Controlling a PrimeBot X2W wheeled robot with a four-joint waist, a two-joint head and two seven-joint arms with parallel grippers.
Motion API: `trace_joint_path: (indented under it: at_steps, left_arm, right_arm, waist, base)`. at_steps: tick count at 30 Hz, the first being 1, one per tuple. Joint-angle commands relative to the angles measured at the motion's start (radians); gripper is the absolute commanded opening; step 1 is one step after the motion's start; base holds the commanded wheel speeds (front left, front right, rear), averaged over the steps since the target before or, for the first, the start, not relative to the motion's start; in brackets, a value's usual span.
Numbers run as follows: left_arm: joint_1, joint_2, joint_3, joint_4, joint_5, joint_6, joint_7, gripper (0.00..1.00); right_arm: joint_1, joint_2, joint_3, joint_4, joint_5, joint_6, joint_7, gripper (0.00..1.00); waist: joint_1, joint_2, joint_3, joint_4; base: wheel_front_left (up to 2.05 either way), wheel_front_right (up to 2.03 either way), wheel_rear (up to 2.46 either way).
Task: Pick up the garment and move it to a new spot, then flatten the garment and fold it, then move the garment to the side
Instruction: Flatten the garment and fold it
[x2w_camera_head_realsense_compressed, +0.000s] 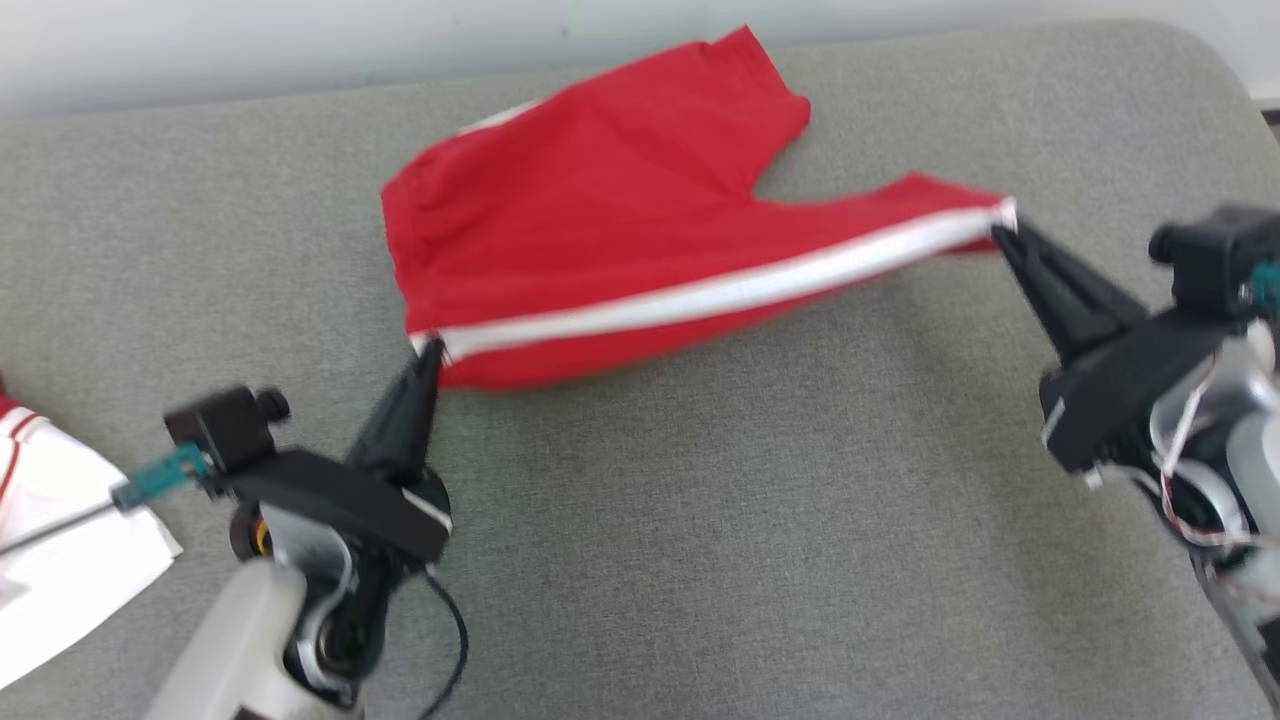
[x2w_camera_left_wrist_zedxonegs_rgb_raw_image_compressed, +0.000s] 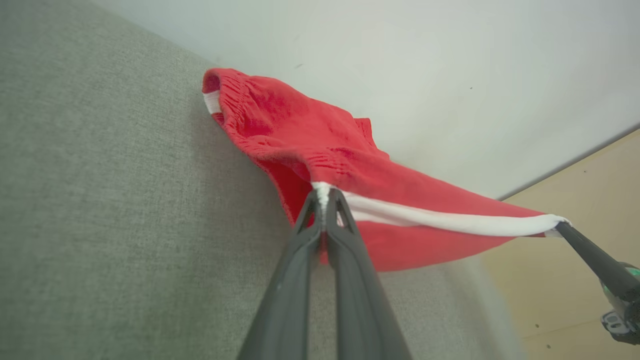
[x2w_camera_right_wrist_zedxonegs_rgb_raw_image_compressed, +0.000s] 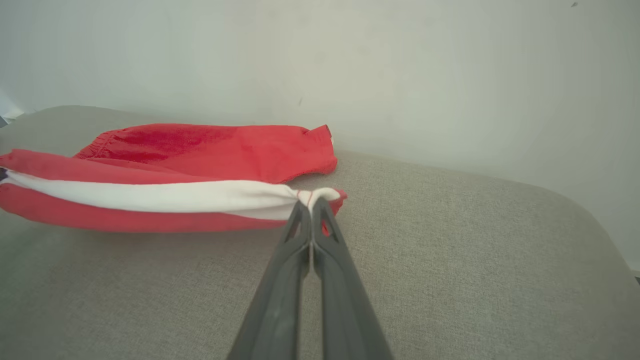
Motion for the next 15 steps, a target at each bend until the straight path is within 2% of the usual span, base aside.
trace_joint_path:
  at_steps: [1,9,15]
  left_arm:
    - [0.040,0.008,-0.011,-0.020,0.004,0.011,0.009,0.00]
    - [0.180,0.027,-0.067,-0.101,0.023,0.042,0.044,0.00]
    - [0.260,0.074,-0.123,-0.145,0.068,0.079,0.089,0.00]
  right_arm:
    - [0.056,-0.004,-0.027,-0.029,0.020,-0.002,0.026,0.00]
    - [0.310,0.015,-0.146,-0.165,0.065,-0.002,0.199,0.00]
    - [0.469,0.047,-0.222,-0.244,0.101,-0.002,0.321,0.00]
  waist:
    - [0.0003,0.0002,-0.025,0.015]
    - [0.0003,0.0002,-0.083,0.029]
    - [0.0003,0.0002,-0.121,0.034]
  base:
    - [0.00,0.00,0.00]
    - [0.00,0.00,0.00]
    - [0.00,0.00,0.00]
